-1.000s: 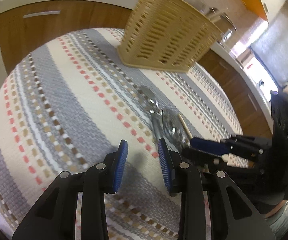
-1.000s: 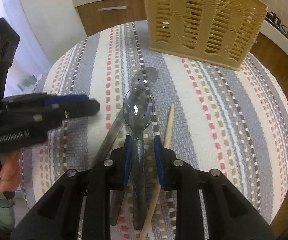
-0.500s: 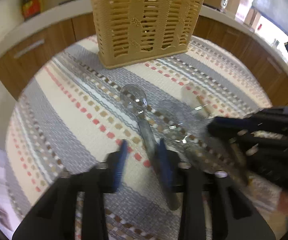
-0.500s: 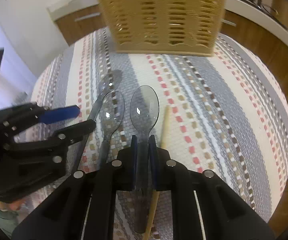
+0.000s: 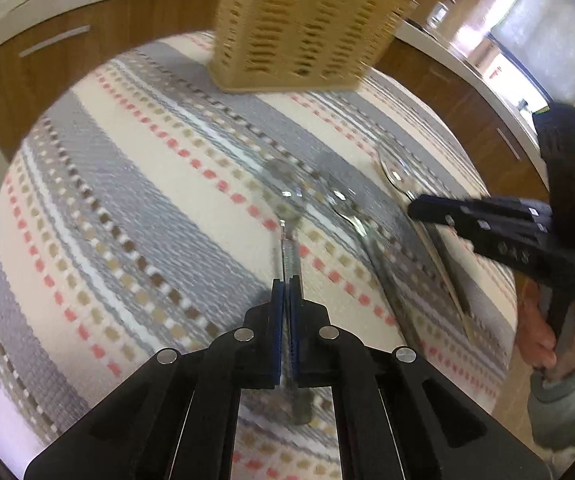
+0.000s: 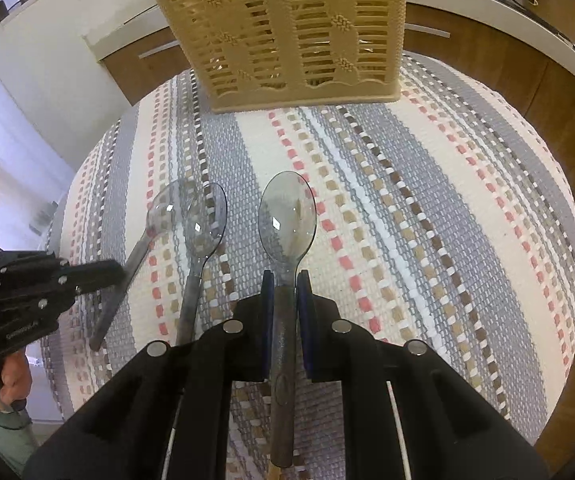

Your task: Organize utensils

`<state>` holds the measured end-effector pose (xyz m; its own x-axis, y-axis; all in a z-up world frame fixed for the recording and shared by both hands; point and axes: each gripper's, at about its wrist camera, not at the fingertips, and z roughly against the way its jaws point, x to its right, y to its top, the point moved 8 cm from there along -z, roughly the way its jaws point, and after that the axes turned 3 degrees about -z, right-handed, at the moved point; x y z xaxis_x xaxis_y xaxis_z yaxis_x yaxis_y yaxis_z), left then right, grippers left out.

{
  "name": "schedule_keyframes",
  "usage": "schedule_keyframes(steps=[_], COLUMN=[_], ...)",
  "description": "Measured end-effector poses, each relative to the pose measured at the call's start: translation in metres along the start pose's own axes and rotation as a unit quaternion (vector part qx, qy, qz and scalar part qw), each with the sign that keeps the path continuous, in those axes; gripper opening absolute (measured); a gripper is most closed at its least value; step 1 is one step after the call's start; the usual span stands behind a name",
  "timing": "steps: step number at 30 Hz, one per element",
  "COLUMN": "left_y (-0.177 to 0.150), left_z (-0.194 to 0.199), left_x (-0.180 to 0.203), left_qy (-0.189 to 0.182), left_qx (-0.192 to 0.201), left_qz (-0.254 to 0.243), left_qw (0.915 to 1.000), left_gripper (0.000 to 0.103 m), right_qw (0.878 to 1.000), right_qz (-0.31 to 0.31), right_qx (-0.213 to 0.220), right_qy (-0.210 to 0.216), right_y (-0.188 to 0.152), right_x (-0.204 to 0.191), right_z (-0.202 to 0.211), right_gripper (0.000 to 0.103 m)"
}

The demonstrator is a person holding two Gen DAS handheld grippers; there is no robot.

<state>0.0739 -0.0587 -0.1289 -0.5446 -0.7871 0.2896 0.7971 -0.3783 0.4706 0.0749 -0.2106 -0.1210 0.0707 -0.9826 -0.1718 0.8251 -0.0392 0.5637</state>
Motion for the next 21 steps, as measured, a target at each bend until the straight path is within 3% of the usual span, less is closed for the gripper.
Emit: schedule_keyframes(steps=[3,6,8,10,13,15,17,19,21], left_y=[0.010,0.033,0.045,0.052,0.060,0.064,0.069,0.074,0.078], left_z=[0.001,0.000,-0.010,-0.022,-0.028,-0.022,-0.015,-0.016,-0.031], left_x=[0.003,-0.002,-0.005,-0.002,0.004,0.007,0.011,0.018,0.028], left_qy=[0.023,0.043,0.051,0.048,0.066,0.050,0.019,0.002,0.013], left_qx=[0.012,0.023,0.013,-0.010,-0.013,-0.002,0.007,0.014,-0.005], left_qz=[-0.009,0.004,0.004,-0.007,-0.022,-0.011,0.010,0.022,0.016], left_qw=[0.9996,0.9988,0.9986,0.9988,0.9975,0.9987,0.9997,0.9997,0.9998], left_gripper=[0.003,0.015,0.023,0.025,0.025,0.028,0.047,0.052,0.052], right_qw=[1.000,1.000,1.000,1.000,0.999,0.999,0.999,1.000,0.999], right_qz=[-0.009,-0.019,-0.025,-0.029,-0.035,-0.036,-0.032,-0.031,-0.035], right_qx=[0.000,-0.003,-0.001,0.000,0.000,0.002,0.003,0.003,0.004], right_qy=[0.000,0.001,0.001,0.001,0.004,0.010,0.011,0.005,0.001], right_y=[-0.004,-0.006,-0.007,-0.010,-0.013,-0.015,-0.016,-0.017,-0.017], right_x=[0.009,0.016,0.021,0.028,0.034,0.035,0.034,0.035,0.038], right_z=[0.005,0.005,0.007,0.013,0.016,0.018,0.019,0.018,0.018], right_gripper=[0.010,0.010,0.010,0.010,0.010,0.010,0.010,0.010,0.010])
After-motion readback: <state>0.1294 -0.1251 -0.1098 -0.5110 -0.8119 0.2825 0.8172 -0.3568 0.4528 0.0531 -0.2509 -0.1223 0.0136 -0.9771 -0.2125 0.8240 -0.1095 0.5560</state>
